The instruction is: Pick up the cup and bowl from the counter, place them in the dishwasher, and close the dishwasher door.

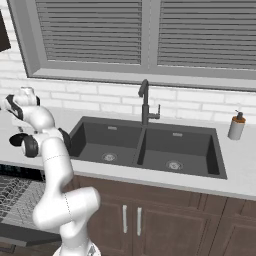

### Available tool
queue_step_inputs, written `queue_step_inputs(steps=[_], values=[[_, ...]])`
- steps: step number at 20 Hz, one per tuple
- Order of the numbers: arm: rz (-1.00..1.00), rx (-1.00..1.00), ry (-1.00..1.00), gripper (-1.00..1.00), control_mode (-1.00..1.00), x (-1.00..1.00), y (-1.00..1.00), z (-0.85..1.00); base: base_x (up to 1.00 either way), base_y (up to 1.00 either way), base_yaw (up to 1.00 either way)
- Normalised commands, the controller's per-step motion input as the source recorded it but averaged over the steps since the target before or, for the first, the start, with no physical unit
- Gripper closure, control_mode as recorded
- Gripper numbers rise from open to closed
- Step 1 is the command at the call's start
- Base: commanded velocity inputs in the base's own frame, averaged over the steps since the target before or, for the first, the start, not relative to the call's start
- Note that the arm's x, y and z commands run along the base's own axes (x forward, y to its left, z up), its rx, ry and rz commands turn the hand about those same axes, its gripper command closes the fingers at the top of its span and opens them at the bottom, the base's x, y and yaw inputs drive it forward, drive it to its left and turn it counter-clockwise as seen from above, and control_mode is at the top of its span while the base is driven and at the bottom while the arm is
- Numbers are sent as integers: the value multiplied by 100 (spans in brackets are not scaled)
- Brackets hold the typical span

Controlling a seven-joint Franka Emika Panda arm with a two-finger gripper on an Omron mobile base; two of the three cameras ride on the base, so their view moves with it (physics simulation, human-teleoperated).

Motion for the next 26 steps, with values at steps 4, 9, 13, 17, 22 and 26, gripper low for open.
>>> queue_step_inputs(steps=[4, 9, 13, 17, 22, 26], values=[[3, 0, 0, -100, -100, 0, -6, -55, 0, 0, 0], [1, 0, 0, -100, -100, 0, -2, -53, 0, 0, 0], [2, 0, 0, -100, -100, -1, 0, -36, 0, 0, 0], [1, 2, 0, -100, -100, 0, 0, -19, 0, 0, 0], [0, 1, 0, 100, -100, 0, 0, -16, 0, 0, 0], [0, 0, 0, 100, -100, 0, 1, 0, 0, 0, 0]])
